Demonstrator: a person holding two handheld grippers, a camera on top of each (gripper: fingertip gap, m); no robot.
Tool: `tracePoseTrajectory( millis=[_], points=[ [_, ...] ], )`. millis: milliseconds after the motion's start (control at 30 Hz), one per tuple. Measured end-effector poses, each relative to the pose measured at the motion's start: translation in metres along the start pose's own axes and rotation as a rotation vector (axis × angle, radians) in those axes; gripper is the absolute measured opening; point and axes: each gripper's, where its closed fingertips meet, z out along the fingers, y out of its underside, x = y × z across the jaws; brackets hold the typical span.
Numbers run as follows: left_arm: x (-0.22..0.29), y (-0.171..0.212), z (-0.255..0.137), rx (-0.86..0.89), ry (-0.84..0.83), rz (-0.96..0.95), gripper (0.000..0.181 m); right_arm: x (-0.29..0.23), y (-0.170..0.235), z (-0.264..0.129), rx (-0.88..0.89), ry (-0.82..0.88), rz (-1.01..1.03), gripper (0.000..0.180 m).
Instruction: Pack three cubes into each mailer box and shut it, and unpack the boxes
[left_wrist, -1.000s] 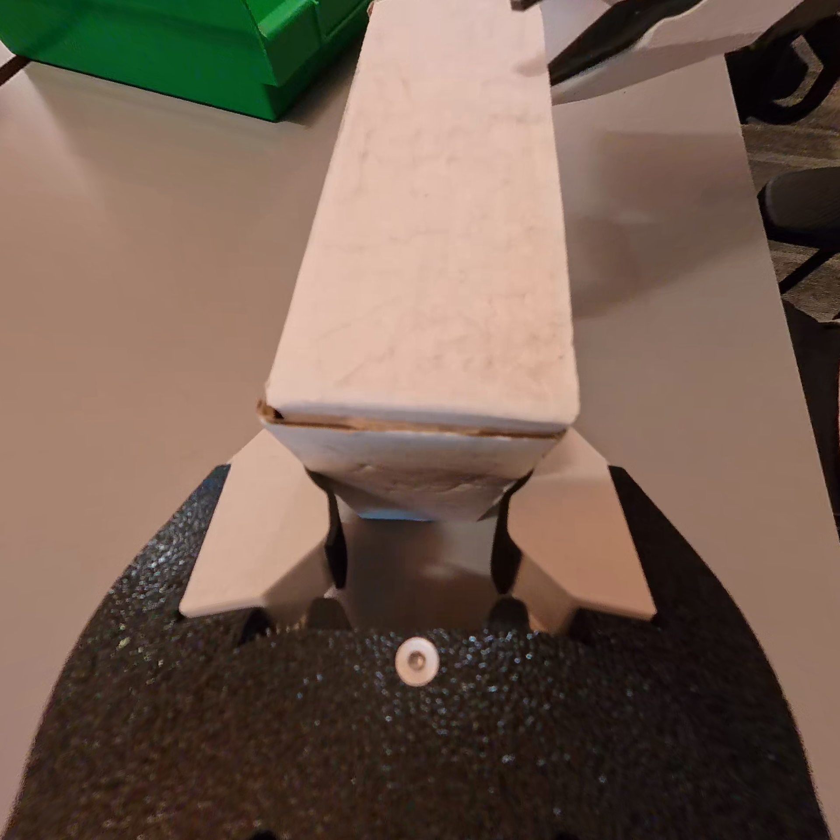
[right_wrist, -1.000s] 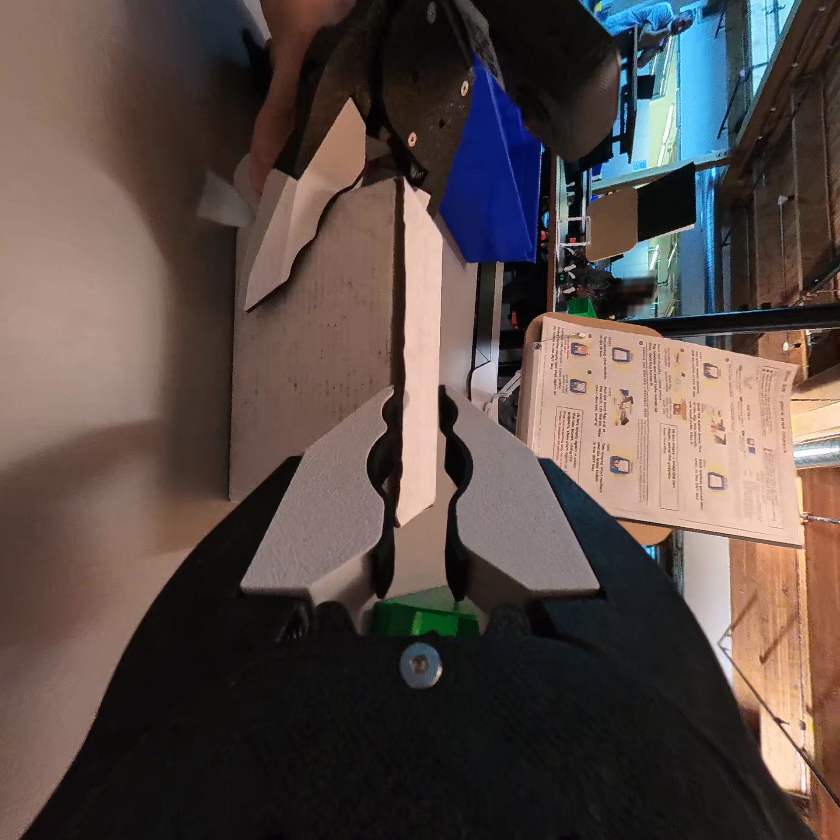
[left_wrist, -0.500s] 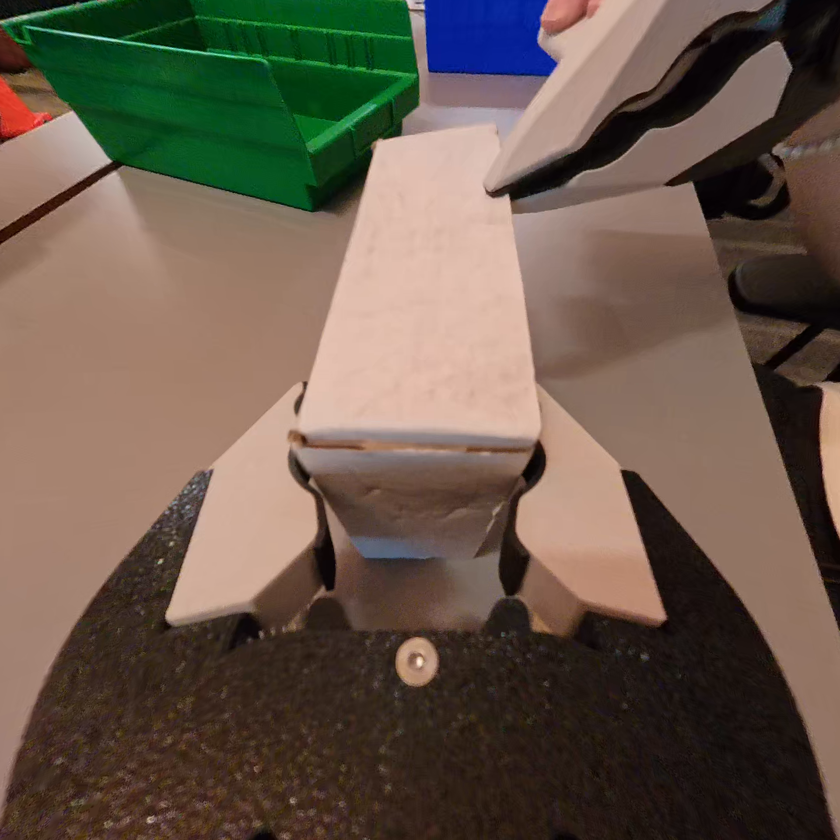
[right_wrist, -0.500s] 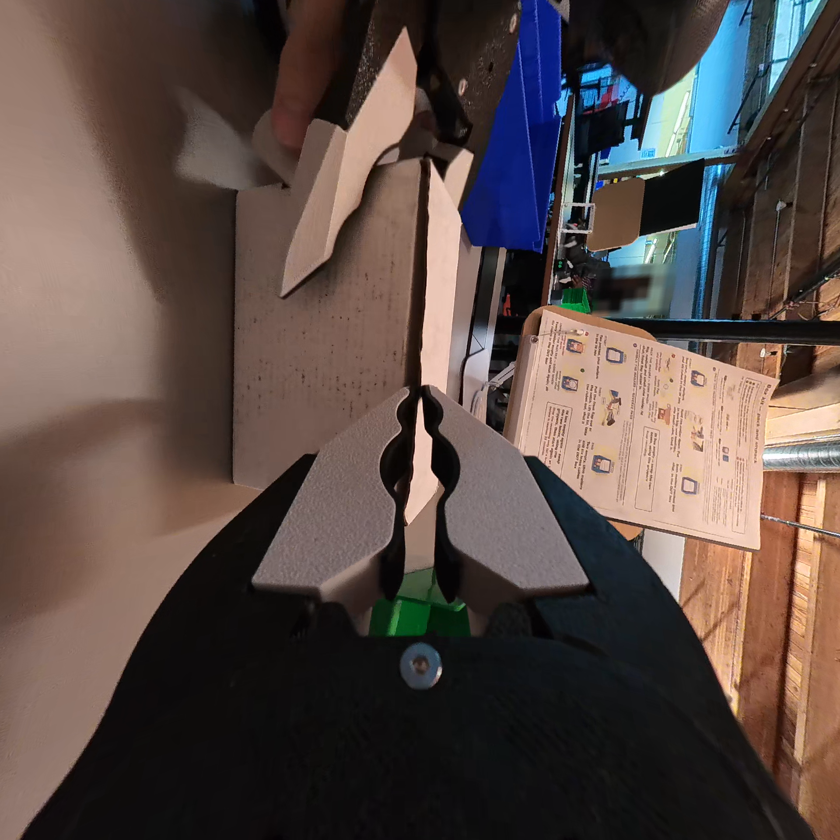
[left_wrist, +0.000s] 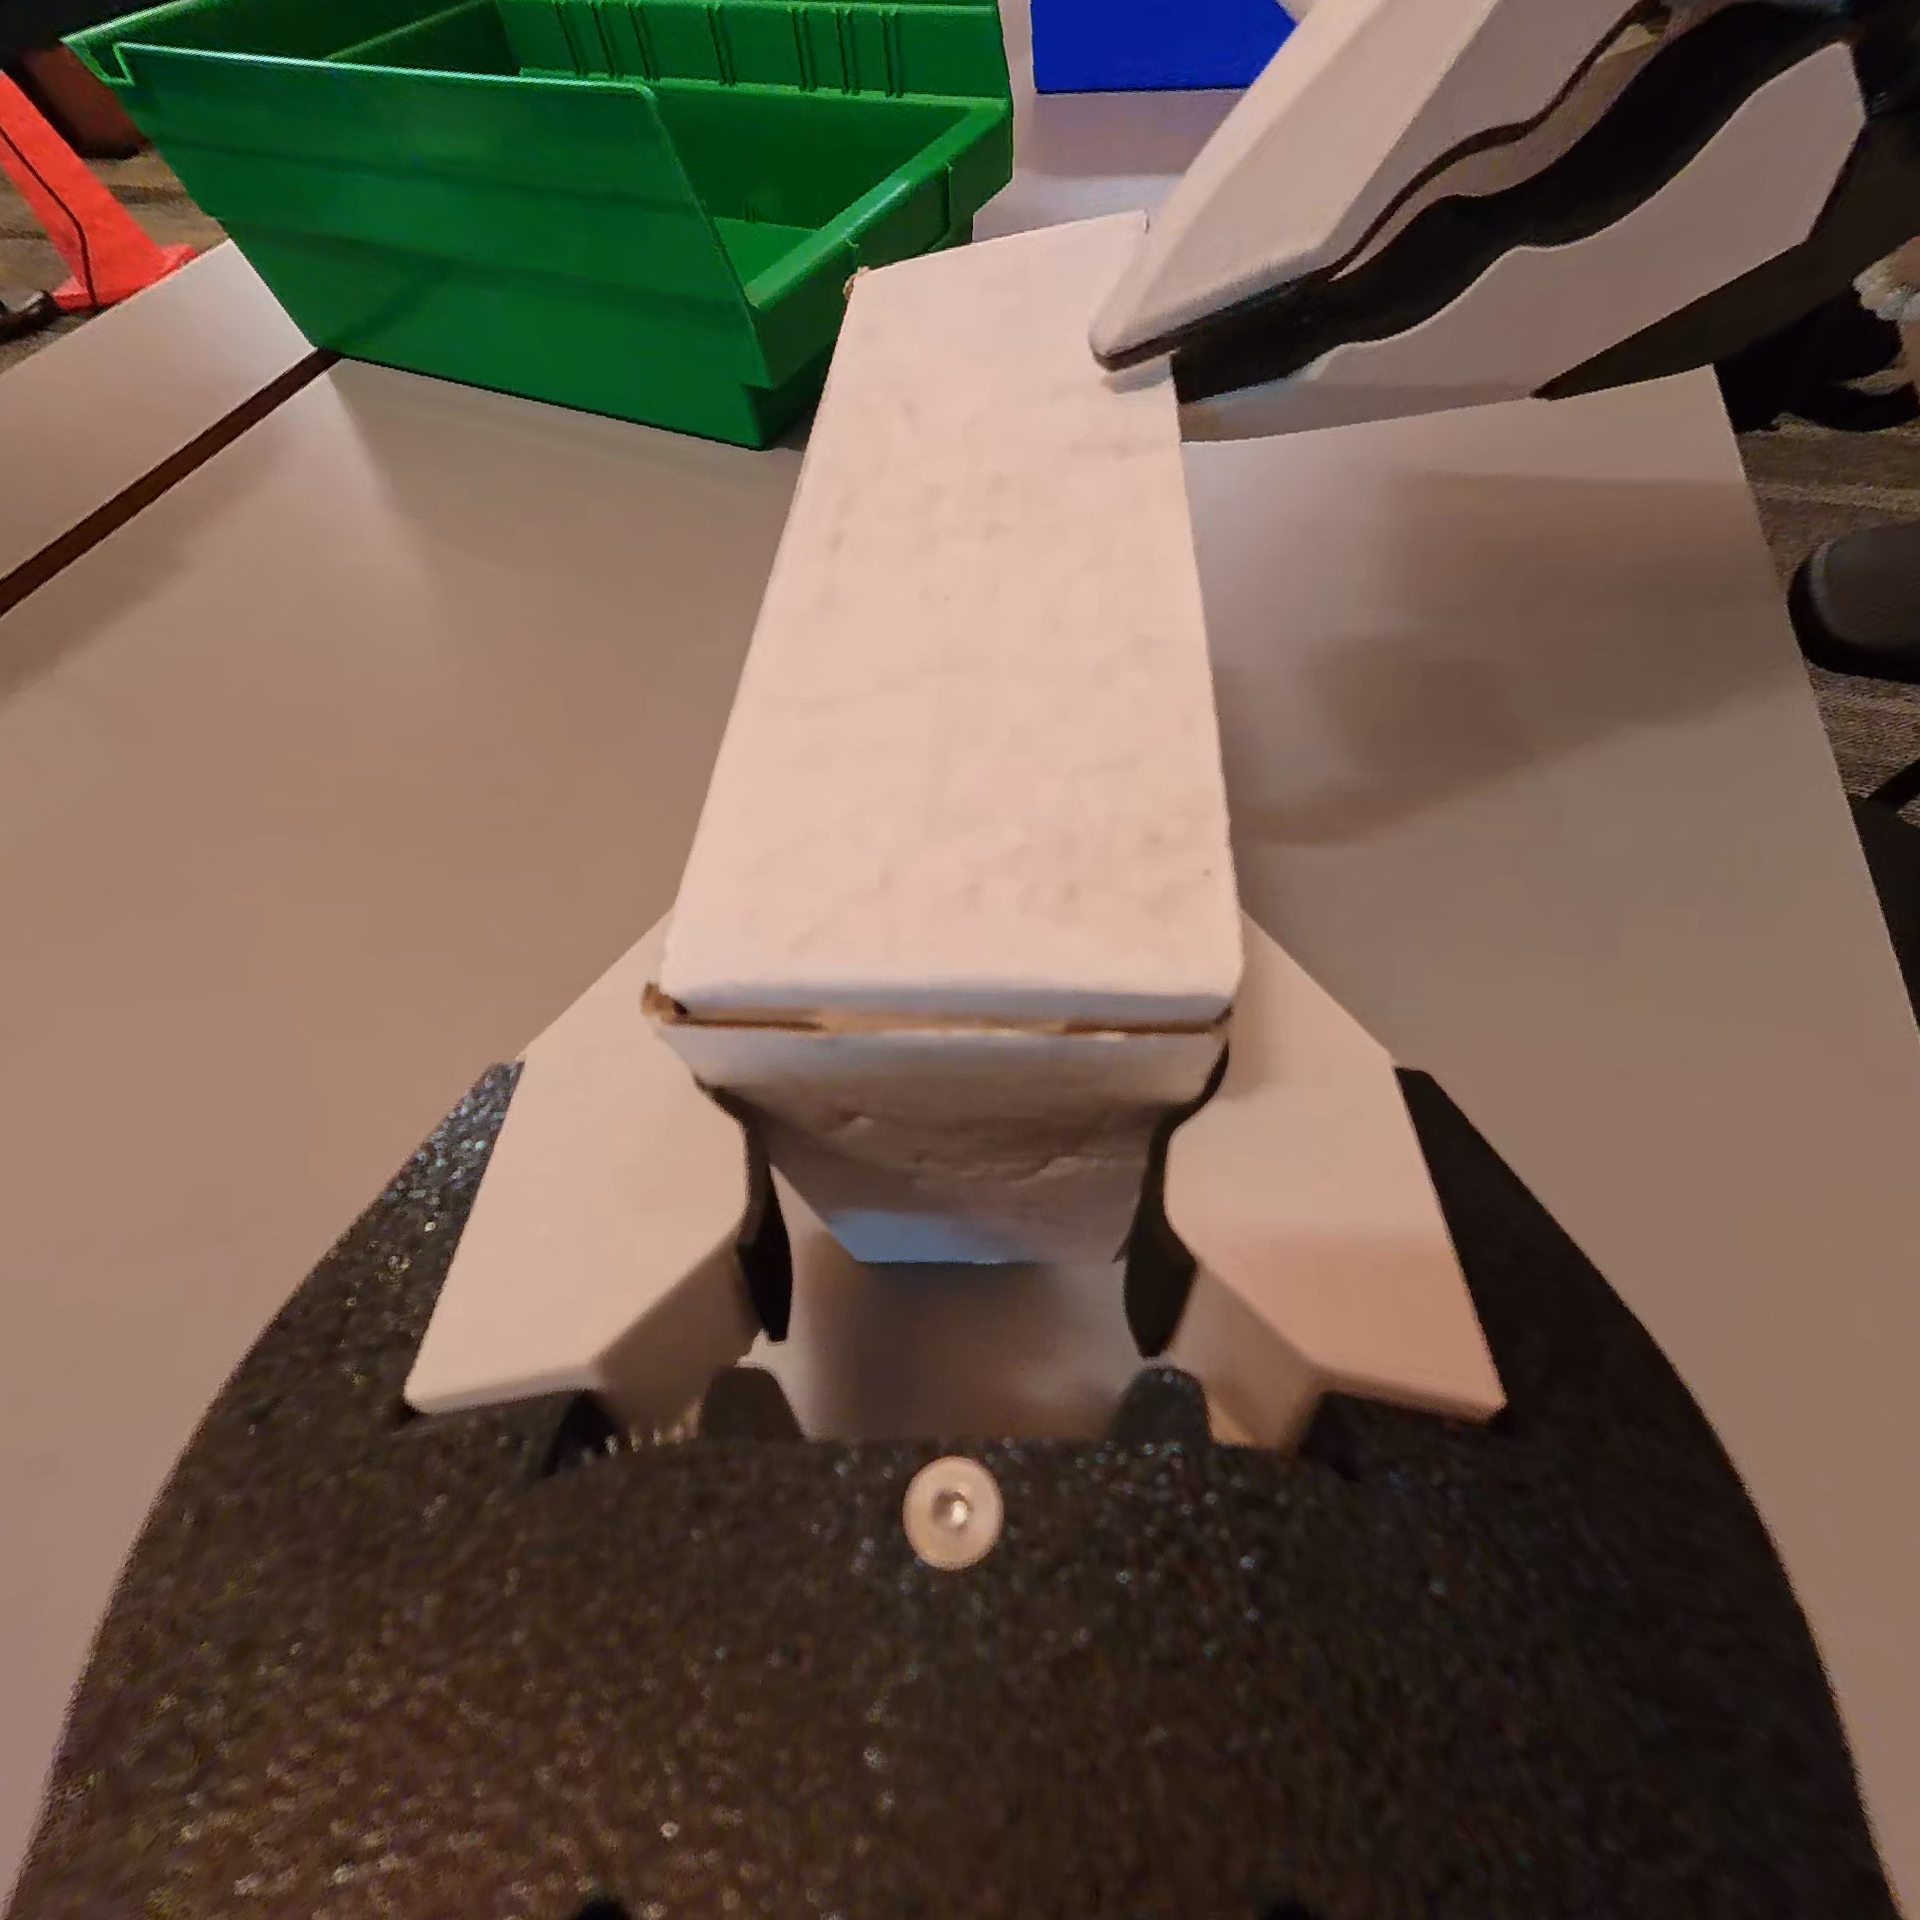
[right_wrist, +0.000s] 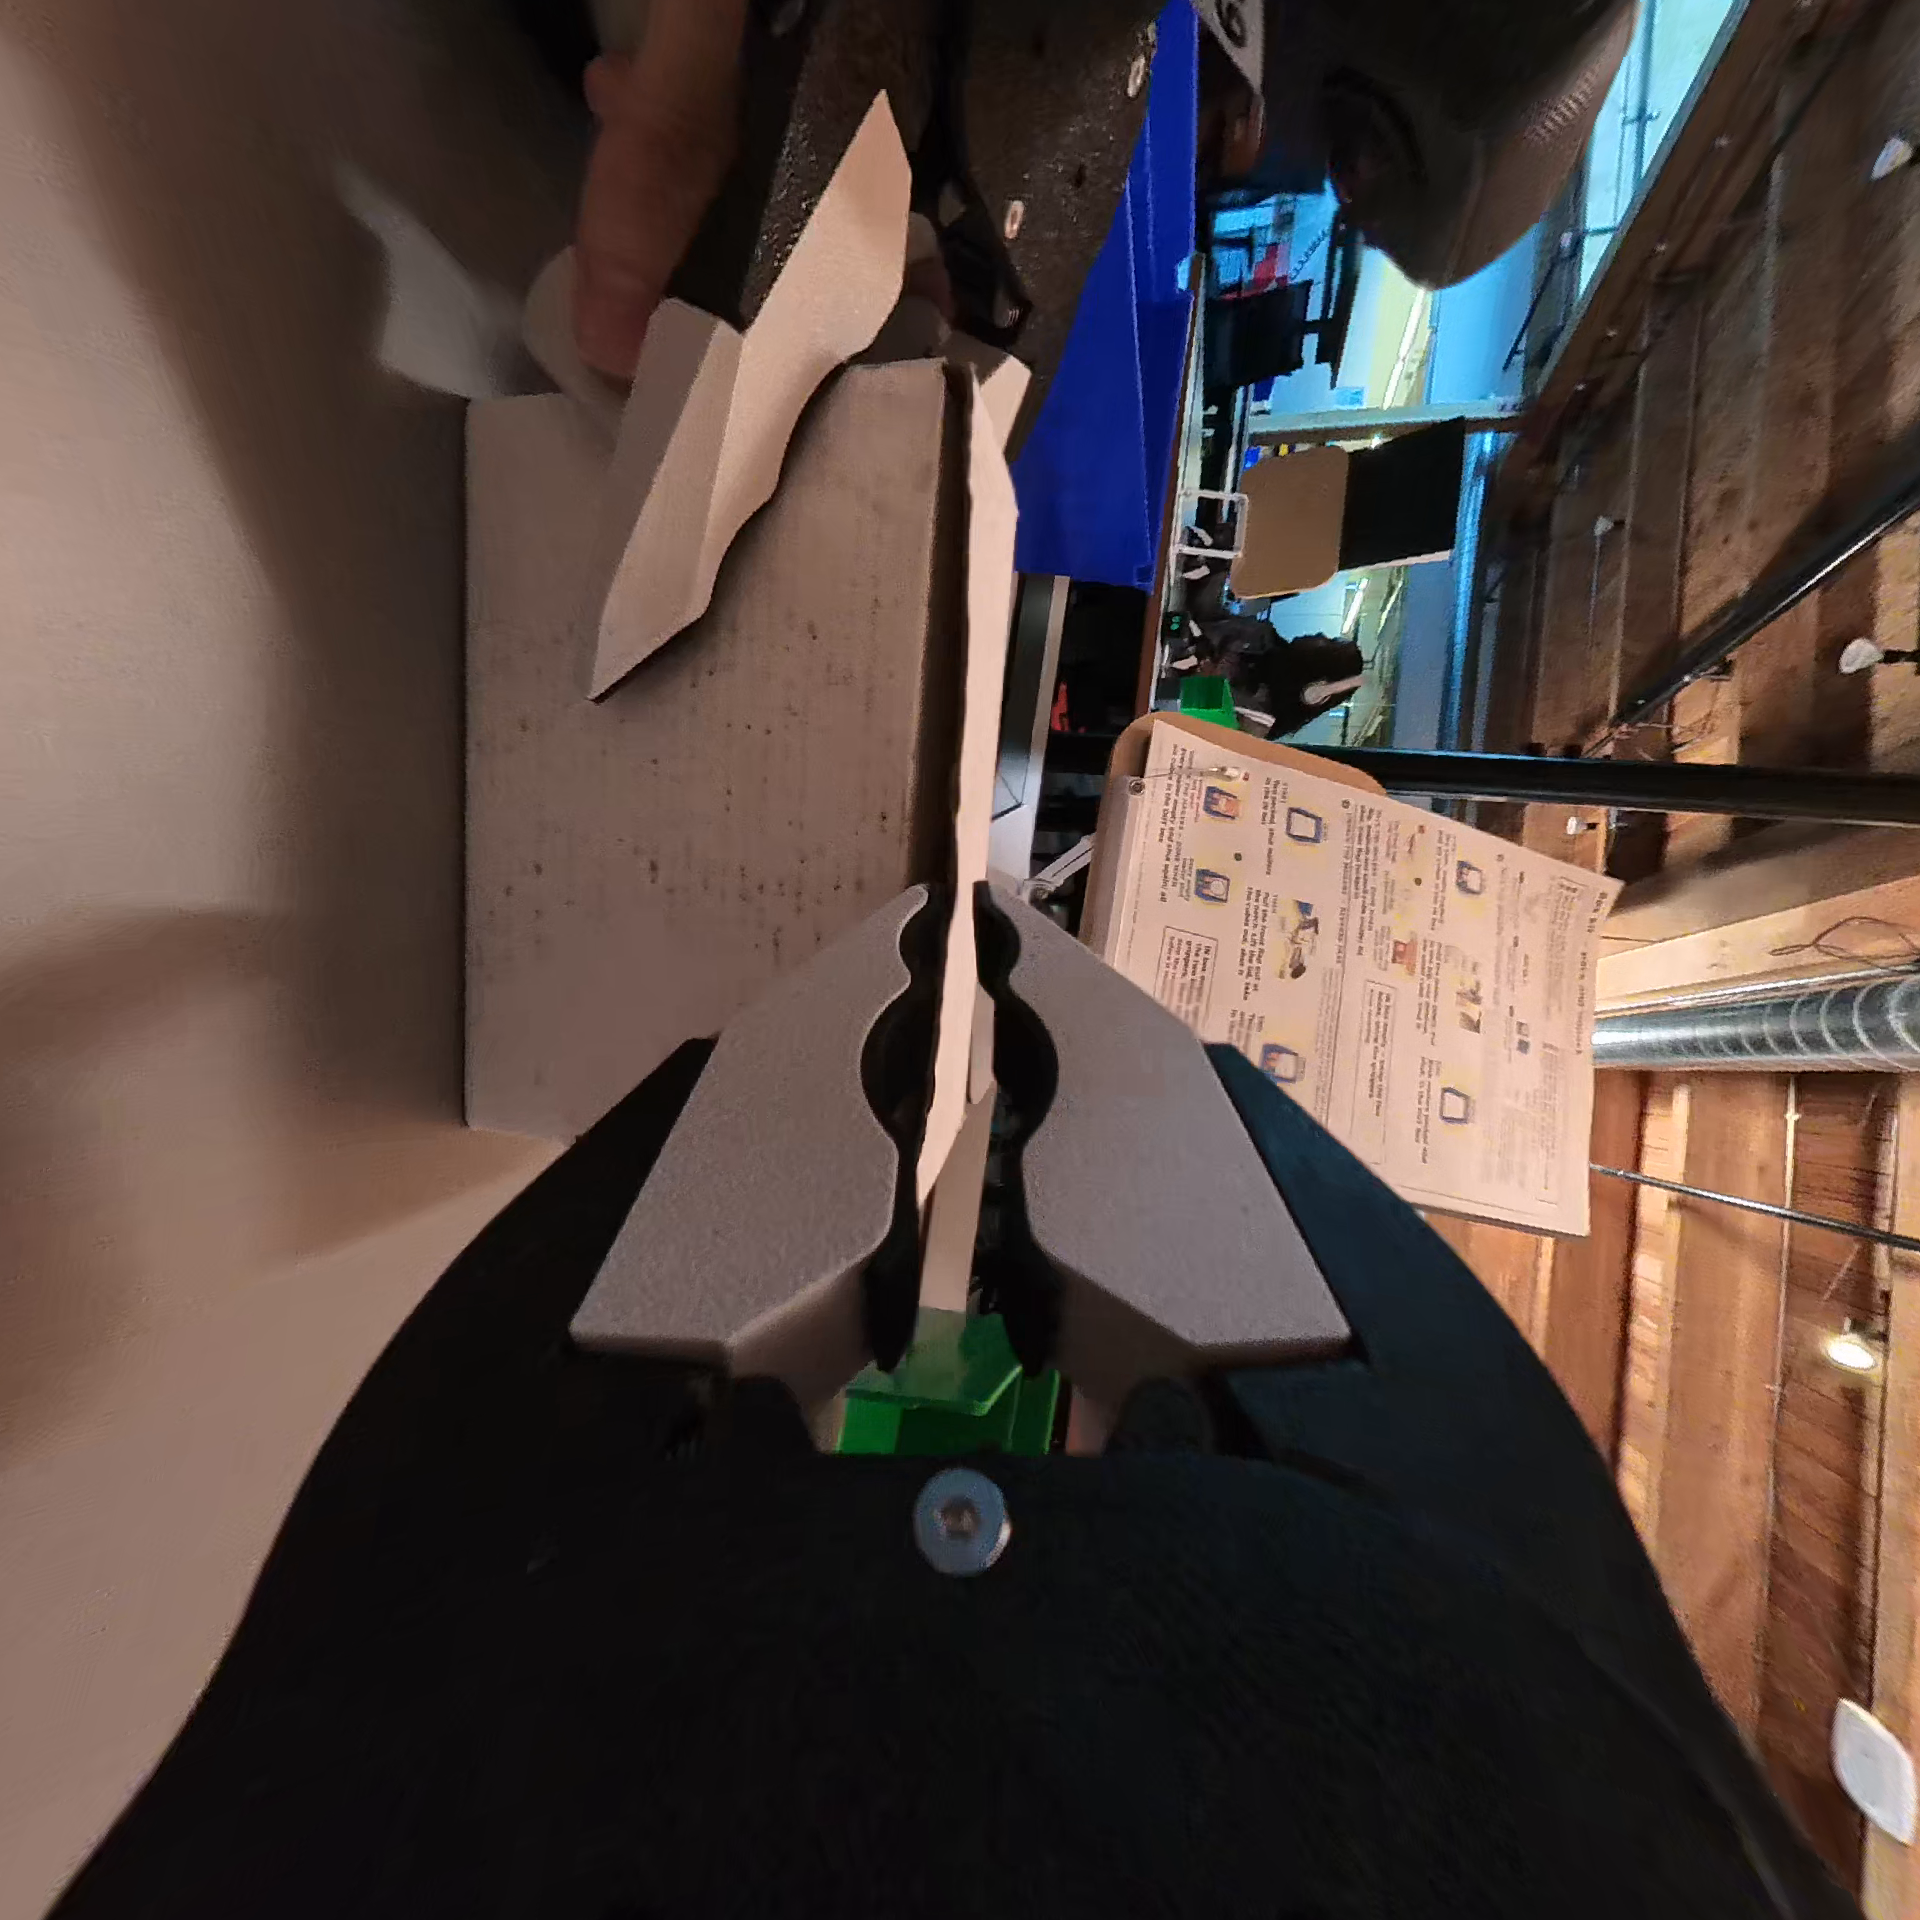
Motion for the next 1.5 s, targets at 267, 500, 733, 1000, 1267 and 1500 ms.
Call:
tracePoseTrajectory(
  millis=[267, 500, 733, 1000, 1267, 1500],
  points=[
    [-0.003, 0.001, -0.002, -0.004, -0.014, -0.019, 0.076, 0.010, 0.002, 0.007, -0.028, 0.051, 0.143, 0.000],
    [-0.004, 0.001, 0.000, -0.014, -0.019, -0.020, 0.075, 0.006, 0.003, 0.014, -0.086, 0.075, -0.057, 0.000],
    [-0.007, 0.002, -0.001, -0.006, -0.034, -0.031, 0.074, 0.018, 0.002, 0.018, -0.049, 0.061, 0.305, 0.001],
    [-0.005, 0.003, 0.000, -0.022, -0.023, -0.013, 0.075, 0.022, 0.003, 0.017, -0.122, 0.057, 0.275, 0.002],
    [-0.001, 0.001, 0.001, -0.032, -0.025, 0.040, 0.075, 0.019, -0.007, 0.023, -0.183, 0.108, -0.186, 0.014],
    [0.004, -0.001, 0.005, -0.040, -0.023, 0.062, 0.075, 0.013, -0.053, 0.039, 0.004, 0.029, -0.155, 0.000]
  ],
)
